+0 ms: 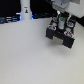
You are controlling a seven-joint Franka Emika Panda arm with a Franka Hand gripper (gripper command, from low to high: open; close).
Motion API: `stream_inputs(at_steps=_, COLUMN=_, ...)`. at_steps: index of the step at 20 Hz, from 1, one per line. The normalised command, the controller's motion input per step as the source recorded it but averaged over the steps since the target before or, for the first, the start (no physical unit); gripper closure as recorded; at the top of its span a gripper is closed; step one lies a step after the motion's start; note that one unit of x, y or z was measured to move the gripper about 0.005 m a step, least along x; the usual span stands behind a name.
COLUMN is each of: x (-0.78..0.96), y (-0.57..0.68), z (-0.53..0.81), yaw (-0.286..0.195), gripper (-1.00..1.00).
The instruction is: Open the kcup holder, insert the kcup into the holder, and close the kcup holder
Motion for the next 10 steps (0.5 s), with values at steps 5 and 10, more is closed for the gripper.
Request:
stream_inputs(at_steps=5, x=0.10, y=0.10, z=-0.16, yaw=0.023, gripper=1.00)
stream_inputs(at_steps=10, x=0.11, y=0.16, z=0.00, yaw=0.060, gripper=-1.00)
